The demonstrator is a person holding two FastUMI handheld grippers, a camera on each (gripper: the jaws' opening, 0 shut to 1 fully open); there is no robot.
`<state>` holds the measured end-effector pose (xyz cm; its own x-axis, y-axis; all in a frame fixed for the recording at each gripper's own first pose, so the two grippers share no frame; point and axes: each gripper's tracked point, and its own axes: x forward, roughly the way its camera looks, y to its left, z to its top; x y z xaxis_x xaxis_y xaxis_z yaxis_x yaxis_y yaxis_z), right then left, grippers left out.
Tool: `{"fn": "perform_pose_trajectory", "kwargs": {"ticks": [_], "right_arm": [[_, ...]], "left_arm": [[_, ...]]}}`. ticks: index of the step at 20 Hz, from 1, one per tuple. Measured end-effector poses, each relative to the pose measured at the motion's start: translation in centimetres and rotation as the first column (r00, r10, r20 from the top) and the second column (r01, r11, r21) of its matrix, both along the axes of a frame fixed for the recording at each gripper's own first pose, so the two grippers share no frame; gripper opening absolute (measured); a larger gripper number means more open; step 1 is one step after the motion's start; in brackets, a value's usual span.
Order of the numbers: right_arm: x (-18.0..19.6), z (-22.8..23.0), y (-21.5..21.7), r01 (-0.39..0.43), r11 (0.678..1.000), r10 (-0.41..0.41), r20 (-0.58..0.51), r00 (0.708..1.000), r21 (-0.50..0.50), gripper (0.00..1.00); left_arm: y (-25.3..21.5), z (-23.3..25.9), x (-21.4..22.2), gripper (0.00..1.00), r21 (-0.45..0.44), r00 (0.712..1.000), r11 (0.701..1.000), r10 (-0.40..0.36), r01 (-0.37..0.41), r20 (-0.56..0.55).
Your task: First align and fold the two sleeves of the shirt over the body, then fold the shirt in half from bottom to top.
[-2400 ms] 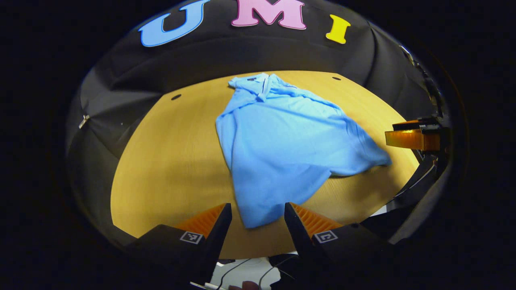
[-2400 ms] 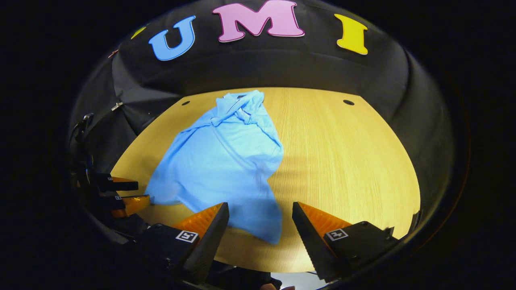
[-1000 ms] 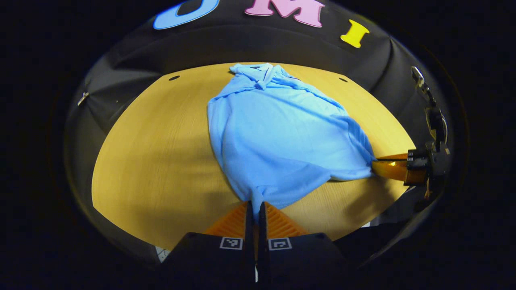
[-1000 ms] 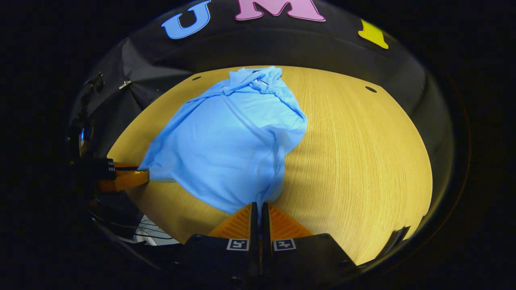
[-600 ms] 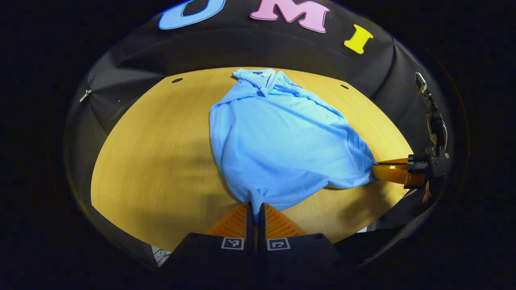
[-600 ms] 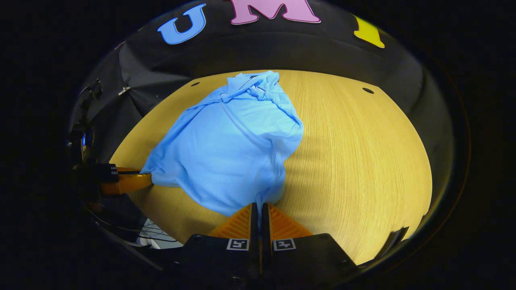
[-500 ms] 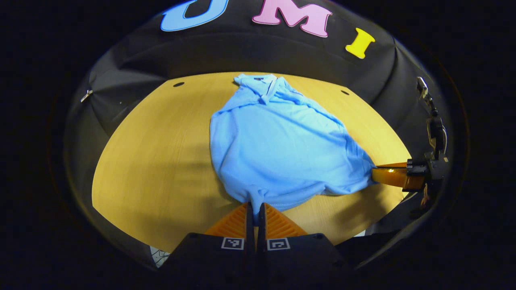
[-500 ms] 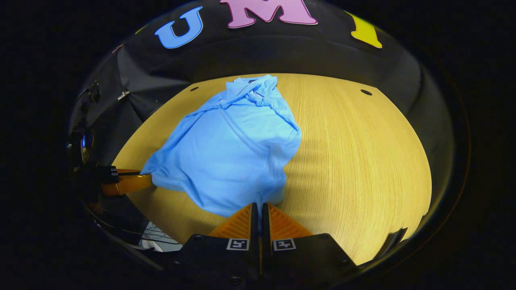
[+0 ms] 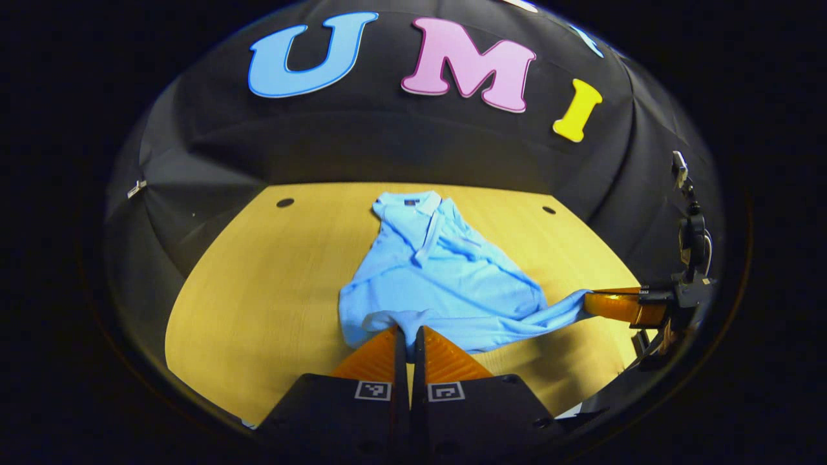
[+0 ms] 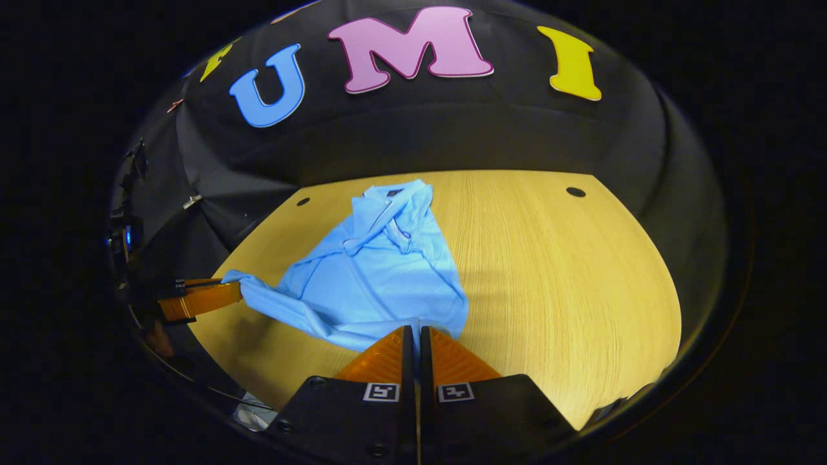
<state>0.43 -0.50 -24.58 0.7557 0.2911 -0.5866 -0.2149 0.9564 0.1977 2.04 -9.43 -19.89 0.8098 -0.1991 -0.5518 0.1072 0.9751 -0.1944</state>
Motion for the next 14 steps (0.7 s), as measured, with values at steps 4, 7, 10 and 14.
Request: {"fn": "perform_pose_trajectory", "kwargs": {"ticks": [4, 7, 10, 14], "right_arm": [[5.2, 3.0, 0.0, 0.040, 0.999, -0.042, 0.083, 0.996, 0.031, 0.07], [9.4, 4.9, 0.1, 0.055, 0.998, -0.061, 0.139, 0.988, 0.044, 0.07], [13.5, 6.0, 0.3, 0.066, 0.997, -0.073, 0.187, 0.980, 0.044, 0.07], [18.7, 6.6, 0.8, 0.078, 0.996, -0.086, 0.226, 0.970, 0.043, 0.07]], "left_arm": [[0.5, 3.1, 4.7, 0.11, 0.019, 0.995, 1.000, 0.003, -0.005, 0.097], [1.1, 4.3, 8.6, 0.06, 0.021, 0.989, 0.999, 0.027, -0.030, 0.148], [2.0, 5.6, 12.8, 0.06, 0.026, 0.978, 0.998, 0.056, -0.062, 0.201], [2.5, 5.7, 18.2, 0.06, 0.023, 0.967, 0.996, 0.082, -0.091, 0.240]]}}
